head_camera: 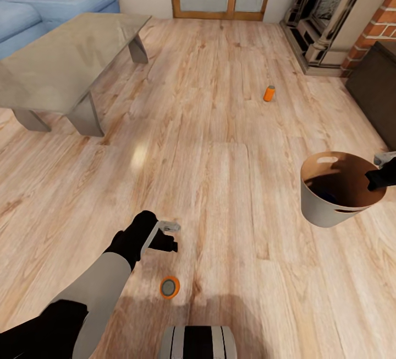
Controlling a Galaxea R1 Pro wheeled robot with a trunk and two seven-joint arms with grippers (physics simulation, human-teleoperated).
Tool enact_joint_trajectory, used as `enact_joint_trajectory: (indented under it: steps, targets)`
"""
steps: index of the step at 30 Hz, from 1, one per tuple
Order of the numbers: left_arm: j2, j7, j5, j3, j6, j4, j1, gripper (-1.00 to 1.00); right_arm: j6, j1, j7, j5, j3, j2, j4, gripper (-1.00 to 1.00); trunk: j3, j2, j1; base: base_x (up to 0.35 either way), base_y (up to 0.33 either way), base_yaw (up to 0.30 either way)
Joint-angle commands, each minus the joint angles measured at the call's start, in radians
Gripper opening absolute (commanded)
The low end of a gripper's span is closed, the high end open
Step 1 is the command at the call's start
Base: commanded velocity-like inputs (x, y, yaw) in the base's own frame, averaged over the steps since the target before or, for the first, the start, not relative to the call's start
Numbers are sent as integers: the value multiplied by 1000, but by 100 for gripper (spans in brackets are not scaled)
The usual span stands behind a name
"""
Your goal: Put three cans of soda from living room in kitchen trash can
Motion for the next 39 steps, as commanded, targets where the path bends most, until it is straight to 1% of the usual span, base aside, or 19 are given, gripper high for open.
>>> enact_joint_trajectory:
  steps: [1,3,9,20,25,29,35,39]
  targets:
    - [0,0,0,0,0,0,0,100,3,-1,1,-5,0,0,0,-100,-4,-7,4,0,0,0]
    - [-1,0,0,0,-1,0,0,100,3,-1,1,-5,0,-1,0,-100,-11,-21,11,0,0,0]
    - [-4,-3,1,0,-1,-1,0,100,3,-1,1,-5,-1,-1,31,-100,-11,-21,11,0,0,0]
    - [-4,-5,2,0,-1,-1,0,100,3,0,1,-5,0,-1,37,-100,-11,-21,11,0,0,0]
    - [-4,-5,2,0,-1,0,0,100,3,1,1,-5,0,-1,37,-100,-27,-56,31,0,0,0]
    - [-4,-4,12,0,-1,0,0,100,3,1,1,-5,1,0,37,-100,-40,-84,46,0,0,0]
    - [-4,-2,17,0,-1,0,0,100,3,0,1,-5,1,0,37,-100,-58,-126,69,0,0,0]
    - [-4,-1,18,0,0,0,0,100,3,0,1,-4,1,0,37,-100,-74,-127,71,0,0,0]
